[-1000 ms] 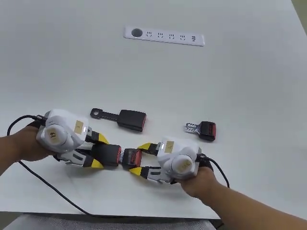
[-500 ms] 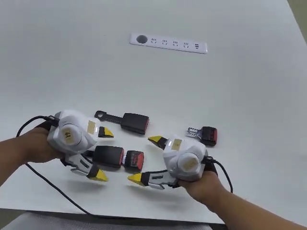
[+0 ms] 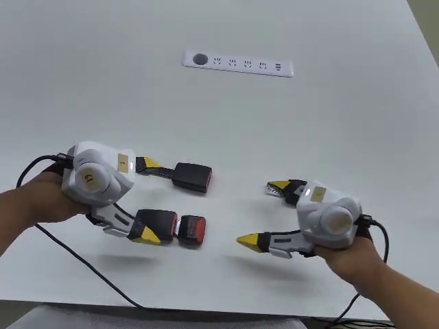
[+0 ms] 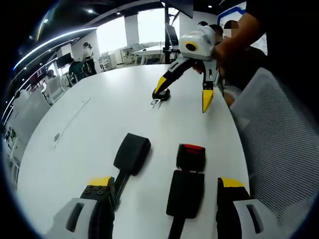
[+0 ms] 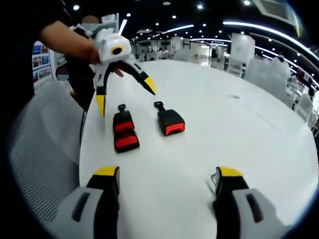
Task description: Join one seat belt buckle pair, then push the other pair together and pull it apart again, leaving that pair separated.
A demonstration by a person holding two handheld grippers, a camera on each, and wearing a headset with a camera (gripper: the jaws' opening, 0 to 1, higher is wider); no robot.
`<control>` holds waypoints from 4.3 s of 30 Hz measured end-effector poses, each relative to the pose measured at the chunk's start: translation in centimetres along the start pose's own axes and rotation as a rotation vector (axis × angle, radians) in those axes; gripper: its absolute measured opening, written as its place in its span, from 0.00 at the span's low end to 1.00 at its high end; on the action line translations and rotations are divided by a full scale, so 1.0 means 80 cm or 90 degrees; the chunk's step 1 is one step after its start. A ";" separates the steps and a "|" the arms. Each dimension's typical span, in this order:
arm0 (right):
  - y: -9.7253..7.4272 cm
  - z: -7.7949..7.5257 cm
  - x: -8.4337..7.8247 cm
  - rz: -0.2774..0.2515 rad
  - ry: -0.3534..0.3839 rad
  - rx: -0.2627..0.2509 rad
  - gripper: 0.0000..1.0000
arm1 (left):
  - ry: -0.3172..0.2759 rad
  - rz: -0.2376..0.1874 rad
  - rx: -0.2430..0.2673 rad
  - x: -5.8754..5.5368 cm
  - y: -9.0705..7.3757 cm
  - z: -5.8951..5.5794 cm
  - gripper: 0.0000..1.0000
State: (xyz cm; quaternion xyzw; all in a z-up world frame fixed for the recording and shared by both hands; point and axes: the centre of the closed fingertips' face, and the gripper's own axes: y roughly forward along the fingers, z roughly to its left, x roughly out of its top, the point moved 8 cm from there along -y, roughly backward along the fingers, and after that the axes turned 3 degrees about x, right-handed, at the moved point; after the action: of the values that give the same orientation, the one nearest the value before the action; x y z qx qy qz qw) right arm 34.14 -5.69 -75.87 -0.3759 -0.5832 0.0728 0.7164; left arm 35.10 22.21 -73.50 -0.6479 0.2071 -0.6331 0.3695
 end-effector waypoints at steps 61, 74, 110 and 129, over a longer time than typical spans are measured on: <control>-0.017 -0.112 -0.063 0.114 -0.027 0.105 0.57 | 0.037 0.050 -0.077 0.010 0.107 0.085 0.62; -0.021 -0.116 -0.059 0.104 -0.075 0.124 0.37 | 0.069 0.043 -0.085 0.015 0.110 0.086 0.35; 0.035 -0.094 -0.037 0.015 -0.048 0.135 0.35 | 0.077 0.057 -0.101 0.015 0.110 0.087 0.34; 0.098 -0.067 0.005 0.023 -0.073 0.151 0.35 | 0.081 0.070 -0.104 0.018 0.111 0.088 0.34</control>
State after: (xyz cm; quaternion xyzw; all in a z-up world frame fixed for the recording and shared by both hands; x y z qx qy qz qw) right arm 41.65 -2.35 -80.69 -0.2942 -0.6036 0.1759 0.7198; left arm 43.88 16.98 -78.60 -0.6220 0.3162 -0.6326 0.3362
